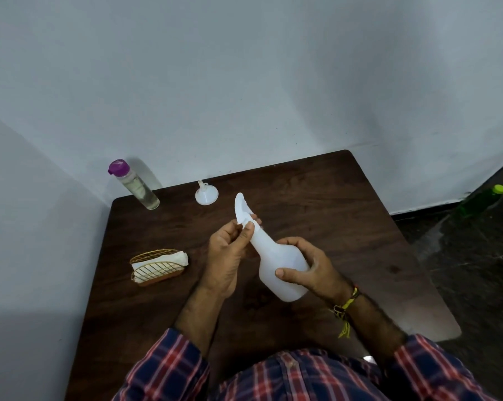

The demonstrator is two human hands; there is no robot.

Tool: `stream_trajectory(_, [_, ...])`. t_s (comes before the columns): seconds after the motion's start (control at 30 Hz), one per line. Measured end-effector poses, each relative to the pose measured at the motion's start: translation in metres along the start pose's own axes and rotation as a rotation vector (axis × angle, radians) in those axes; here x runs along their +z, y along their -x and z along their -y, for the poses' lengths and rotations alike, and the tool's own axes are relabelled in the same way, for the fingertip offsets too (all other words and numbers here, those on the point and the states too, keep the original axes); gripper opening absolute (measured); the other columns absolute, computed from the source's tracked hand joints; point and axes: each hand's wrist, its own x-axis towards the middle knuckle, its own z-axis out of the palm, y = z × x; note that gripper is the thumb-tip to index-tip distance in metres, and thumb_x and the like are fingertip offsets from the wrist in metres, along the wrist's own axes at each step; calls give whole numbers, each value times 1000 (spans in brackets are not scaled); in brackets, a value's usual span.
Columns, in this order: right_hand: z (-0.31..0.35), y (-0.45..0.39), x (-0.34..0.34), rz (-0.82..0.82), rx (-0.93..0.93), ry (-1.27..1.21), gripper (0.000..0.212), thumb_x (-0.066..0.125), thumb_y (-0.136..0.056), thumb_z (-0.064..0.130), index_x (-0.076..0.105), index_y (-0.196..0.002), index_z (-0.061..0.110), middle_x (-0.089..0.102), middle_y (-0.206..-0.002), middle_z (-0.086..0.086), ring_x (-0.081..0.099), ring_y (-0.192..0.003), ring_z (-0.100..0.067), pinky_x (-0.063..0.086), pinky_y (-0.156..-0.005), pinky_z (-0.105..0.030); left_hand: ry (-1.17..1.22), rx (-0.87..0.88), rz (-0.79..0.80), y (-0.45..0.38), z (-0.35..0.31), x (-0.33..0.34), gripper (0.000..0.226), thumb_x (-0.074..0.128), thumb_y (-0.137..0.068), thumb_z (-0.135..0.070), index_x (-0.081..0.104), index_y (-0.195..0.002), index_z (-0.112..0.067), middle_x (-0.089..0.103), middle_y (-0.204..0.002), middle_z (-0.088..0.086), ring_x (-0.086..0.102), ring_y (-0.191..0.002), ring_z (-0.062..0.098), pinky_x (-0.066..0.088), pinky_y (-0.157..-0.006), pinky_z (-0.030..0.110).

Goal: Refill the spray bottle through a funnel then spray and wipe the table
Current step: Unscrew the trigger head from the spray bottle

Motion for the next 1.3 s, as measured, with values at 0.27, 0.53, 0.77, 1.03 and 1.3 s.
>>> stream_trajectory(0.27, [-6, -2, 5, 30, -14, 250, 82, 88, -60, 48, 47, -130, 38, 50, -129, 16, 56, -114, -8, 58, -90, -36, -145, 149, -330, 2, -6, 9, 31, 83, -73, -26, 67, -91, -6, 73, -84, 8, 71, -78, 19, 59, -75, 44])
stream_trajectory(0.53, [-13, -2, 1, -51, -104, 433, 87, 87, -59, 54, 45, -134, 35, 44, -132, 19, 50, -118, -5, 53, -94, -30, -238, 286, -410, 1, -22, 8, 16, 79, -79, -33, 69, -91, -27, 75, -83, -6, 73, -79, 11, 61, -69, 33])
stream_trajectory(0.77, [-23, 3, -3, -100, -186, 493, 88, 86, -56, 57, 48, -131, 34, 47, -131, 24, 49, -119, 2, 51, -96, -30, -174, 393, -535, -12, -44, 3, 22, 81, -77, -34, 71, -93, -22, 74, -84, -2, 73, -80, 15, 61, -71, 34])
stream_trajectory(1.03, [-31, 5, -7, -134, -206, 509, 85, 87, -56, 55, 49, -129, 34, 48, -131, 21, 51, -117, -1, 53, -92, -33, -59, 498, -672, -22, -73, -6, 23, 83, -77, -26, 72, -90, -11, 71, -75, -3, 68, -69, 10, 57, -66, 24])
stream_trajectory(1.3, [-36, 2, -19, -86, -231, 583, 83, 86, -56, 56, 44, -127, 41, 43, -130, 28, 48, -119, 2, 53, -94, -34, -227, 584, -658, -24, -93, -16, 25, 79, -81, -26, 71, -99, -10, 72, -82, -7, 69, -71, 0, 55, -64, 14])
